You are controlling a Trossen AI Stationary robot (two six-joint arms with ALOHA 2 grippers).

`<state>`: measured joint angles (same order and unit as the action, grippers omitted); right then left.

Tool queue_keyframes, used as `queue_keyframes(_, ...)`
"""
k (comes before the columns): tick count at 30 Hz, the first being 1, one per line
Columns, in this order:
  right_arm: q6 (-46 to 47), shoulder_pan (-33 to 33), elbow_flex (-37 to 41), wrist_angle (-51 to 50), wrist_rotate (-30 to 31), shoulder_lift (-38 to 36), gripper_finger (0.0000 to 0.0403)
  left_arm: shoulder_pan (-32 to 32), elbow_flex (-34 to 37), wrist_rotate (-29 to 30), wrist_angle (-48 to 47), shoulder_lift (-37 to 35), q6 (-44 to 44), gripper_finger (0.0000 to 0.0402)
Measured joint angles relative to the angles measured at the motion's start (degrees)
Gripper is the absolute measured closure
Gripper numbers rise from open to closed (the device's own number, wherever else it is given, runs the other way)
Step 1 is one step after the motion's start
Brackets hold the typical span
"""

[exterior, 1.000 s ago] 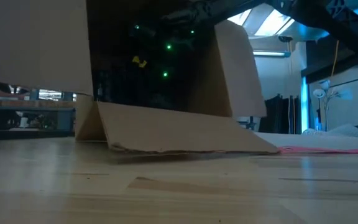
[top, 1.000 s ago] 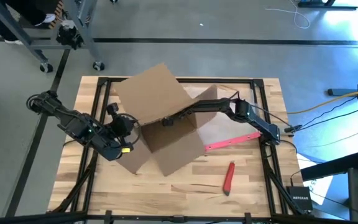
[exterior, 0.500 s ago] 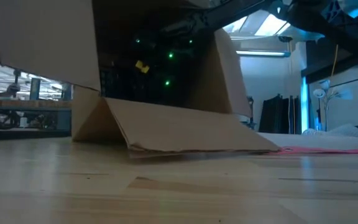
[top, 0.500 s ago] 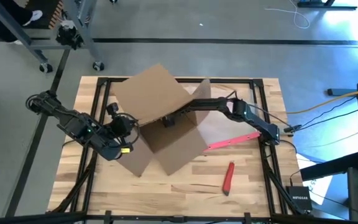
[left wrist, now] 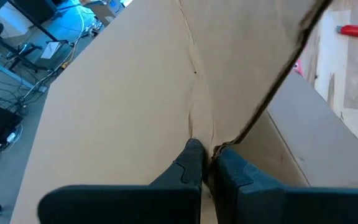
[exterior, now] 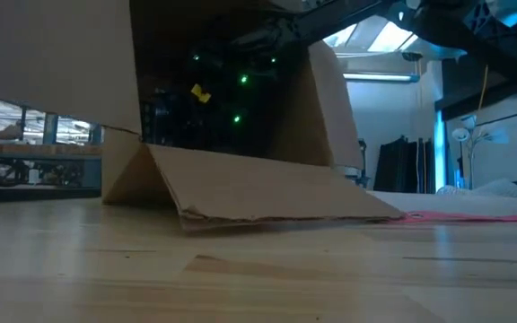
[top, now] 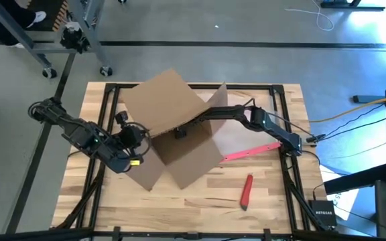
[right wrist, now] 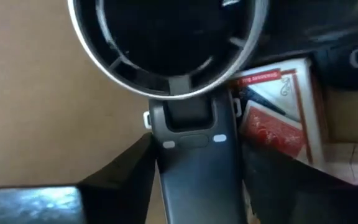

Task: Unpack boxes
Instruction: Remove the black mini fan from the cardboard box

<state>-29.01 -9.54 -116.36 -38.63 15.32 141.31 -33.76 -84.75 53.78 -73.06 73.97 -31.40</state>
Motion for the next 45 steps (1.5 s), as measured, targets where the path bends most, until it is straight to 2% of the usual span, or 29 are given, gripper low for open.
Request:
queue_keyframes(5, 0.54, -0.09, 0.24, 0.46, 0.93, 1.3, 0.0141, 0.0, 0.02, -0.04, 0.26, 0.04, 0.05, 0.0398)
queue_keyframes(8, 1.39, -0.09, 0.26, 0.67, 1.78, 1.41, 0.0137, 0.0, 0.02, -0.02, 0.26, 0.07, 0.05, 0.0398)
queue_keyframes(10, 1.53, -0.07, 0.31, 1.13, 2.73, 1.46, 0.0151, 0.0, 0.02, 0.0, 0.0, 0.07, 0.05, 0.0398)
queue_keyframes(13, 0.92, -0.07, 0.44, 2.35, 3.75, 1.65, 0.0204, 0.02, 0.13, 0.01, -0.37, 0.07, 0.29, 0.0398)
queue_keyframes(19, 1.32, 0.42, 0.37, 0.99, 3.55, 1.4, 0.0367, 0.06, 0.13, 0.06, -0.51, 0.07, 0.27, 0.0398)
queue_keyframes(21, 1.36, 0.92, -0.23, -0.03, 4.27, 1.09, 0.0392, 0.04, 0.13, -0.17, -0.48, 0.07, 0.25, 0.0398)
queue_keyframes(27, 2.0, 2.95, -4.91, -3.55, 5.07, 1.36, 0.0398, -0.06, 0.11, 0.28, -0.35, 0.02, 0.07, 0.0398)
queue_keyframes(31, 5.15, 3.27, -7.65, -3.04, 9.0, 1.36, 0.0398, 0.0, -0.04, 1.42, -0.07, -0.22, -0.15, 0.0398)
queue_keyframes(36, 16.05, 2.24, -12.06, -6.08, 9.37, 1.35, 0.0392, -0.02, -0.04, 1.1, -1.02, -0.09, -0.9, 0.0398)
queue_keyframes(39, 23.11, 1.35, -12.87, -4.66, 9.44, 1.32, 0.0391, 0.04, -0.13, 1.92, -0.85, -0.15, -0.62, 0.0398)
queue_keyframes(45, 35.32, -1.08, -13.17, -4.55, 3.27, 3.49, 0.0391, 0.04, -0.09, 1.19, -1.17, -0.08, -0.45, 0.0398)
